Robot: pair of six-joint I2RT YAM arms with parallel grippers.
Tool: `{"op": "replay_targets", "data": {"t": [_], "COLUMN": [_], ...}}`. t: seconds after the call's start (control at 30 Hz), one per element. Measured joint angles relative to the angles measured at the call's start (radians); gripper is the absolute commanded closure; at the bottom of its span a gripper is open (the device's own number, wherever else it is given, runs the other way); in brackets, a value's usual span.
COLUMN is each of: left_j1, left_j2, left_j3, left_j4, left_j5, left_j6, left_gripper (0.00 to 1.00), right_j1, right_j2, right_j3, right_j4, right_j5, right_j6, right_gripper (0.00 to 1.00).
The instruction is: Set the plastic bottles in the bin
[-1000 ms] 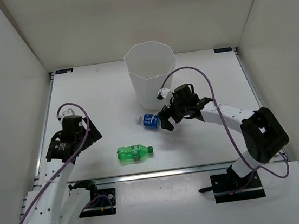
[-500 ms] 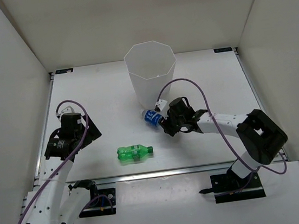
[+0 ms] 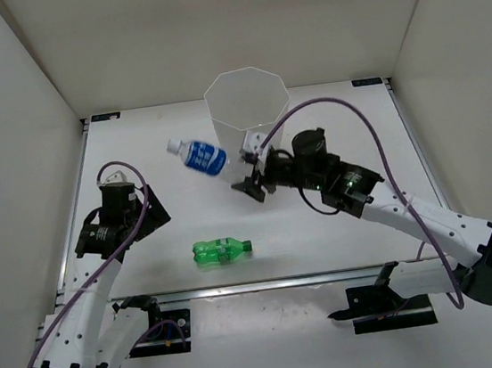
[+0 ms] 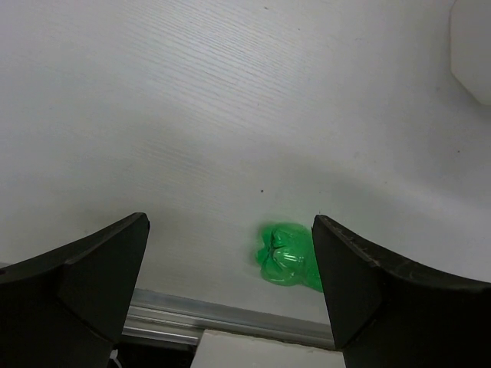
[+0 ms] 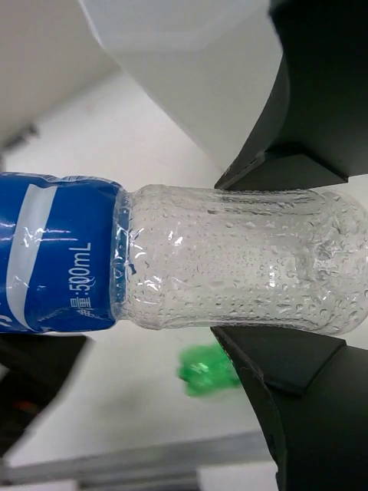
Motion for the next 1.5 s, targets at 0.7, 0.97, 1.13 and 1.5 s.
{"op": "replay_targets", "data": {"t": [0.7, 0.97, 1.13, 1.5], "left_j1": [-0.109, -0.134, -0.159, -0.146], "left_j2": [0.077, 0.175, 0.251, 0.321], "left_j3": [-0.018, -0.011, 0.022, 0.072], "left_j4": [0.083, 0.171, 0.197, 0.206], "left_j5": [0.162, 0.275, 0.288, 0.290], "left_j6": [0.152, 0.237, 0.271, 0.306], "left_gripper": [0.02, 0.01, 0.02, 0.02], "right_j1": [-0.365, -0.415, -0.533, -0.348], "right_j2": [0.485, 0.465, 0.339, 0.504], "right_j3": [0.498, 0.592, 0.526, 0.805], "right_j4": [0.133, 0.063, 0.055, -0.085], "right_j5": [-0.010, 0.032, 0.032, 0.065], "right_j6": [-0.019, 0.074, 0.198, 0.146], "right_gripper": [0.01, 0.01, 0.01, 0.17]}}
